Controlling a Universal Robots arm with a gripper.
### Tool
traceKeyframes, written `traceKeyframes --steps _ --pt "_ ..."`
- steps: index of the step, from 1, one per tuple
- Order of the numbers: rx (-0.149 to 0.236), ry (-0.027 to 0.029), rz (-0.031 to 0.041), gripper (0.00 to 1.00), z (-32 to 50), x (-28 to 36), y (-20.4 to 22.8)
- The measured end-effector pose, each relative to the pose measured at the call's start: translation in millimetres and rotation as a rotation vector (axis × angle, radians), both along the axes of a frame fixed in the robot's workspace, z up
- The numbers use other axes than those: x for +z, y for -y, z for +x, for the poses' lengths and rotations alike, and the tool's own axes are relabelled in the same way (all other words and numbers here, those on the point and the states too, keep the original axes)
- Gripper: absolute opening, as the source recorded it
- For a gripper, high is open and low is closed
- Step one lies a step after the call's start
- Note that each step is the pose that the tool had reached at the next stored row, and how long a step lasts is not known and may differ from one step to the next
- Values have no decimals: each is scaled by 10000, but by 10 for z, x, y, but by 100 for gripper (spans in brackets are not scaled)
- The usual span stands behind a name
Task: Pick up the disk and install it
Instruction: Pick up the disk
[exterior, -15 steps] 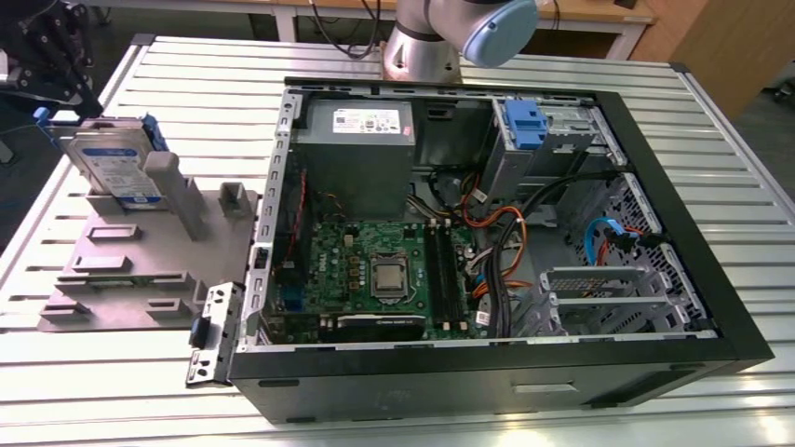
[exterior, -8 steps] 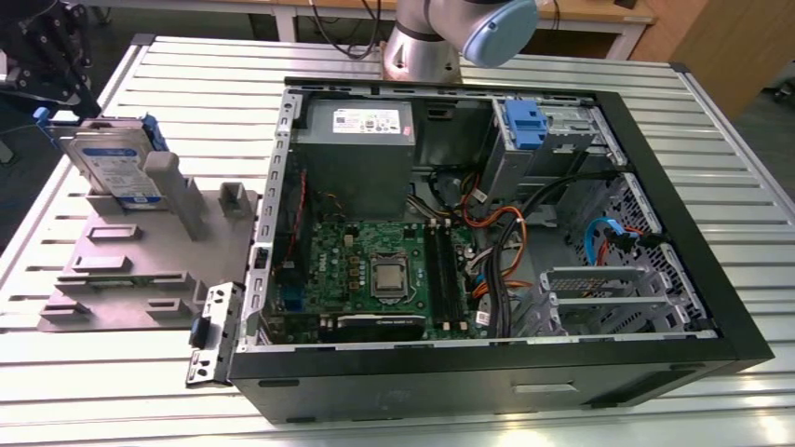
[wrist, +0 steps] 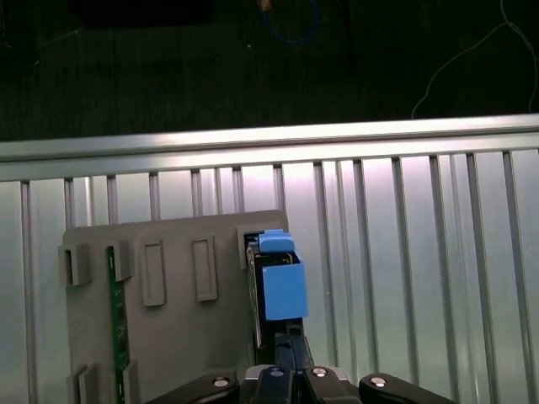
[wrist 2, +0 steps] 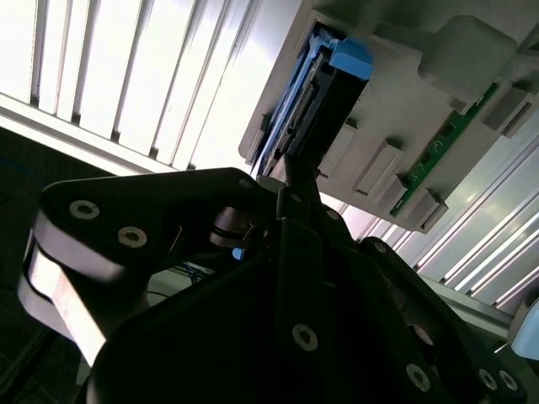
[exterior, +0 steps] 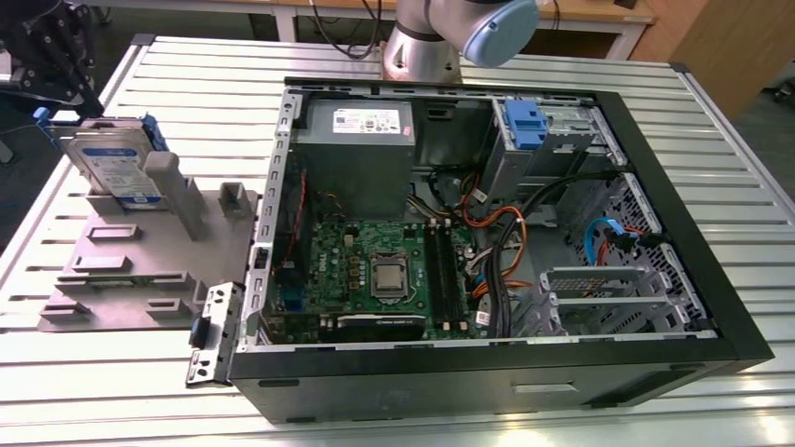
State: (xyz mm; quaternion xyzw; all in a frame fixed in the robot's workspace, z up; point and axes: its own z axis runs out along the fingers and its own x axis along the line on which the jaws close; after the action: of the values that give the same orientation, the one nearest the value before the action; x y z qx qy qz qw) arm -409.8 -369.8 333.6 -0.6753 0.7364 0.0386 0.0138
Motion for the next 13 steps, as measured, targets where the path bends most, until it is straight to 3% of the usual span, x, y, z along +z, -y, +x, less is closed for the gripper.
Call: traceKeyframes --steps 13 --pt "0 1 0 11 1 -17 14"
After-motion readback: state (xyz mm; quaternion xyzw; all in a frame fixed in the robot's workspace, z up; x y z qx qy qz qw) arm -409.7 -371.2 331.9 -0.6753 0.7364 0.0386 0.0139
